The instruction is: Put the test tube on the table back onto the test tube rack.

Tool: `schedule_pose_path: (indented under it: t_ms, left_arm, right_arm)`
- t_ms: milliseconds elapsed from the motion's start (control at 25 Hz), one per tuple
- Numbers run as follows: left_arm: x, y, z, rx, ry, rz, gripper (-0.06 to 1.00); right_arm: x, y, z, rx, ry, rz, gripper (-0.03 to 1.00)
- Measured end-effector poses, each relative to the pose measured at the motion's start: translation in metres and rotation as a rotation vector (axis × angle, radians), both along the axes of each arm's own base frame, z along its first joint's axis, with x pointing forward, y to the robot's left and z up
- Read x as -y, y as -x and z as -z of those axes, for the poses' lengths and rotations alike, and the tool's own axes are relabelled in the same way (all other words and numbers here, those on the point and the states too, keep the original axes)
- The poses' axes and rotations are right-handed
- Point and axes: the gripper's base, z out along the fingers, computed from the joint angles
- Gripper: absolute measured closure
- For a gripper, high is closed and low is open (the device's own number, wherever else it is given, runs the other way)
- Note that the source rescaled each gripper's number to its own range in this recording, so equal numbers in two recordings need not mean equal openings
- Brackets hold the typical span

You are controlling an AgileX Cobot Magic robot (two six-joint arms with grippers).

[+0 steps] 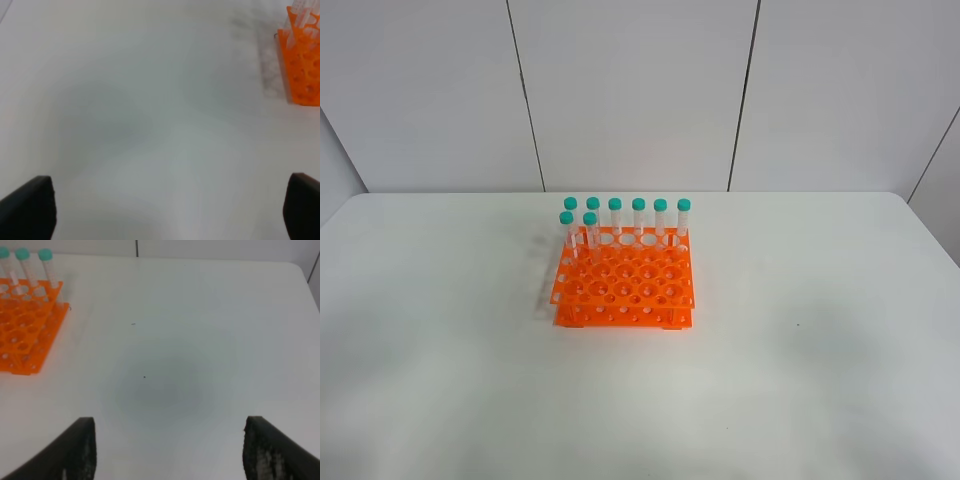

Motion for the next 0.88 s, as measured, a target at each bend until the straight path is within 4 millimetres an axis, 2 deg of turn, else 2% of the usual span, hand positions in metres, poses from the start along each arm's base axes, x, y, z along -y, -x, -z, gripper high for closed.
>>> schedule_pose_path:
  t_ms: [880]
  left_arm:
    - [0.0, 0.0, 0.0, 0.0, 0.0, 0.0, -0.06]
  right_arm:
    - [0.0, 0.0, 0.0, 0.0, 0.0, 0.0, 0.21]
